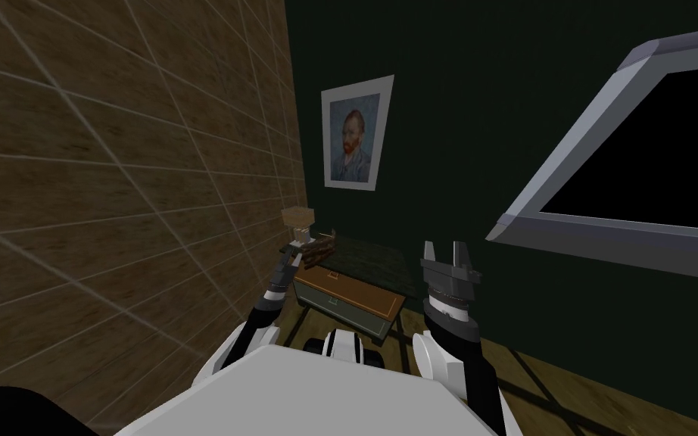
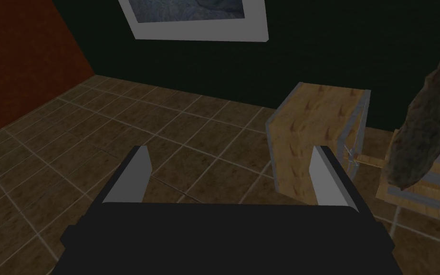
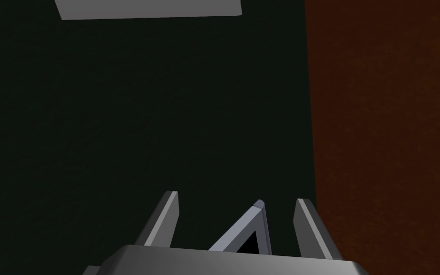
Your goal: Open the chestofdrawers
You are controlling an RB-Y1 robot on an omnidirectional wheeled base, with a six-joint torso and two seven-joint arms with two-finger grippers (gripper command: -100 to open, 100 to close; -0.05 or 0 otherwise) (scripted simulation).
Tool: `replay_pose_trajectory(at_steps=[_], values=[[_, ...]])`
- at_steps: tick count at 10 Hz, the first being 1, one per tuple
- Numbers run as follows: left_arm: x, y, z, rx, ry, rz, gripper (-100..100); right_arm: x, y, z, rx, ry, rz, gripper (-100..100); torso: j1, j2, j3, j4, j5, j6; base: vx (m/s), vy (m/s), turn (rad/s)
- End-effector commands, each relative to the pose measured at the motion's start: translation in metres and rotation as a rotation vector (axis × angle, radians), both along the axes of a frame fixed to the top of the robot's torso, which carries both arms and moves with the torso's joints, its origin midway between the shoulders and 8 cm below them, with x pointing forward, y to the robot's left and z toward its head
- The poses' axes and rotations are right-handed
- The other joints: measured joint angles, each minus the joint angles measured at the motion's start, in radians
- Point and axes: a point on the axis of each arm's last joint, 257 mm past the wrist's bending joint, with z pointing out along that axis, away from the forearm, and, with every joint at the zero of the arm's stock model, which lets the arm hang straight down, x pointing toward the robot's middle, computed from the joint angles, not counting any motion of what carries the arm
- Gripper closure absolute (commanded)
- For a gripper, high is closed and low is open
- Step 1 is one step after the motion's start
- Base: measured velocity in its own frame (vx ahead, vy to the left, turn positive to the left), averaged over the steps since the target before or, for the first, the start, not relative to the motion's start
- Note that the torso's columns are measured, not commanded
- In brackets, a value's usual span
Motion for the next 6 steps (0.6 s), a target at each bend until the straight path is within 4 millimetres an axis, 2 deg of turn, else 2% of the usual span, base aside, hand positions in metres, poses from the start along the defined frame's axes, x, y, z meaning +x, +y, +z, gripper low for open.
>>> replay_pose_trajectory(at_steps=[1,6], values=[[0.002,-0.002,-0.023,0.009,0.024,-0.007,-100,0.000,0.000,0.000,0.000,0.000,0.000,0,0.000,0.000,0.000,0.000,0.000,0.000,0.041,-0.009,-0.049],[0.004,-0.002,-0.062,0.015,0.081,-0.006,-100,0.000,0.000,0.000,0.000,0.000,0.000,0,0.000,0.000,0.000,0.000,0.000,0.000,0.027,-0.003,-0.021]])
